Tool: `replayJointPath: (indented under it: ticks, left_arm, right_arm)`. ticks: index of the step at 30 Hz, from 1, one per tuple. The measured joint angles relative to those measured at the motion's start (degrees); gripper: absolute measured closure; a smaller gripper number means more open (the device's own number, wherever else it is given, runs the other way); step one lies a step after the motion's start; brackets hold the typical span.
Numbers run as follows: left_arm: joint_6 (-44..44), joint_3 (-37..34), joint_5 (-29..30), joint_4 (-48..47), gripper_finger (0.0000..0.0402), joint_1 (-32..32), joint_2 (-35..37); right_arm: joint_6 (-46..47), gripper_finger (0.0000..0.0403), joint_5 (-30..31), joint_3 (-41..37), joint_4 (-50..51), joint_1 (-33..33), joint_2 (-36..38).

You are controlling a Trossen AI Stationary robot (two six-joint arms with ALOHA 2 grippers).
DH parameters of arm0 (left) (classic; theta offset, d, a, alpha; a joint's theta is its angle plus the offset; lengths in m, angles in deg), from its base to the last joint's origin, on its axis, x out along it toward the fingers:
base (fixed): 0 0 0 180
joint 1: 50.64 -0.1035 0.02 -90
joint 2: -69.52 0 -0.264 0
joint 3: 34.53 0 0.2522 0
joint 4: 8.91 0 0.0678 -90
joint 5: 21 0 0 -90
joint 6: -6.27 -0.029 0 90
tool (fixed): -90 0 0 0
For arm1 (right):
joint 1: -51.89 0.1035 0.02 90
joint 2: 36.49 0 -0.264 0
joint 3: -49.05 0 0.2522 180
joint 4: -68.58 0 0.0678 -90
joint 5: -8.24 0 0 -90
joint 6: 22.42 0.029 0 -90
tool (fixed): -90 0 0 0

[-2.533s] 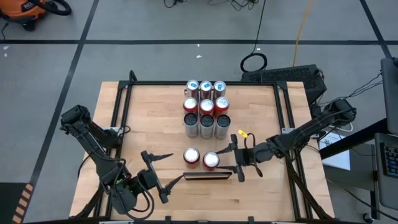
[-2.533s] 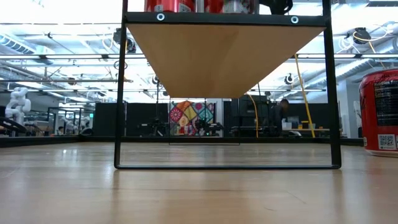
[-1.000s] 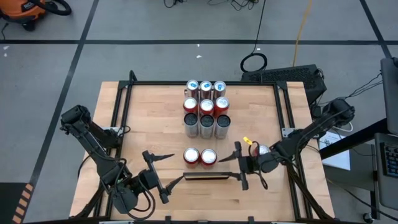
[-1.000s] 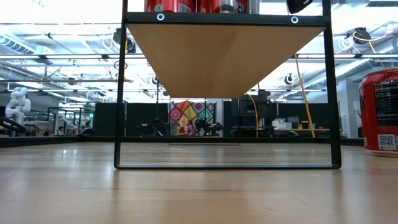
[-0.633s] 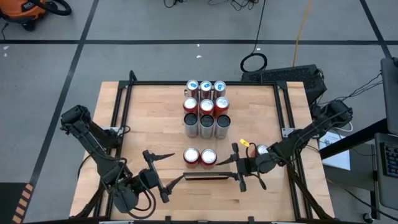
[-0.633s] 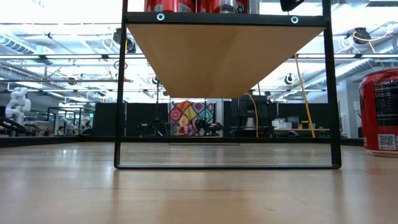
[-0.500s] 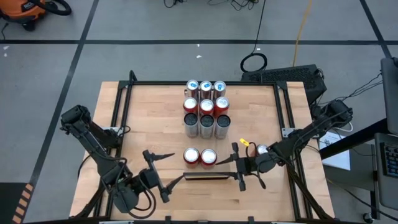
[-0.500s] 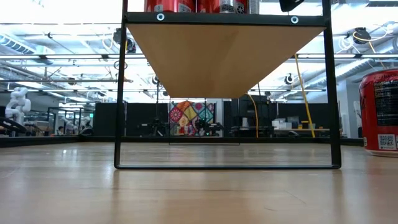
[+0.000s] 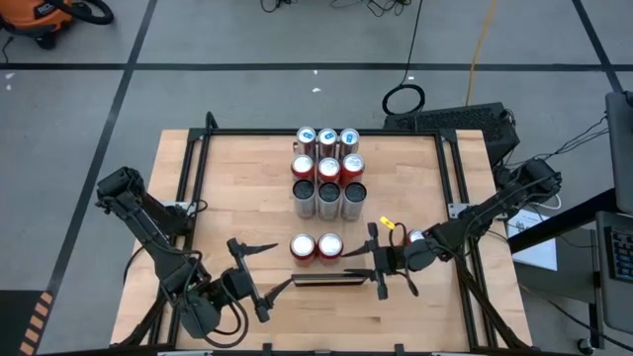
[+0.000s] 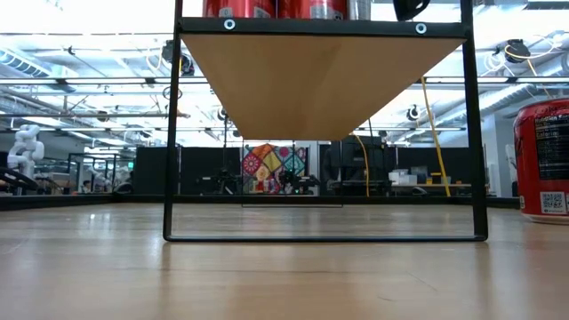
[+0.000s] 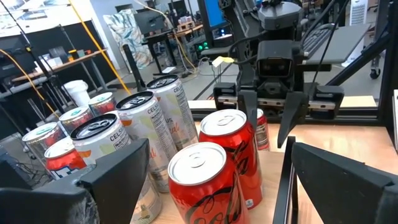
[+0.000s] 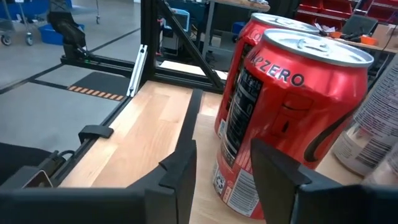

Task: Place canned beverage on shelf
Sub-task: Put the left red black soda can on the shelf aligned with the other red black soda can

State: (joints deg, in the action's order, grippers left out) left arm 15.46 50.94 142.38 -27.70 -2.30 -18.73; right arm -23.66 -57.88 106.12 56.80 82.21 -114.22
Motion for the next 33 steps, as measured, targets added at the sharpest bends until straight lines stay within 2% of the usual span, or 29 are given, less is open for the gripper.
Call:
replayJointPath:
  ticks: [13, 17, 23, 27, 33]
  left_arm:
    - [0.02, 0.0, -0.75, -0.44, 0.0011, 0.0, 0.0]
    - [1.05, 0.02, -0.78, -2.04, 0.0011, 0.0, 0.0]
    - [11.64, 0.02, -0.82, -12.06, 0.0011, 0.0, 0.0]
    - [19.84, 0.02, -0.82, -18.86, 0.0011, 0.0, 0.0]
    - [23.53, -0.39, -0.78, -21.39, 0.0011, 0.0, 0.0]
  right_arm:
    - [-0.09, 0.0277, 0.47, 0.0, 1.31, -0.3, 0.01]
    - [0.0, 0.0277, 5.14, 0.0, 2.28, -0.33, 0.01]
    - [-1.05, 0.0277, 10.83, 0.0, 2.3, -0.35, 0.06]
    - [-2.4, 0.0277, 11.1, 0.0, 2.28, -0.35, 0.04]
    - [-2.9, 0.0277, 11.1, 0.0, 2.32, -0.35, 0.05]
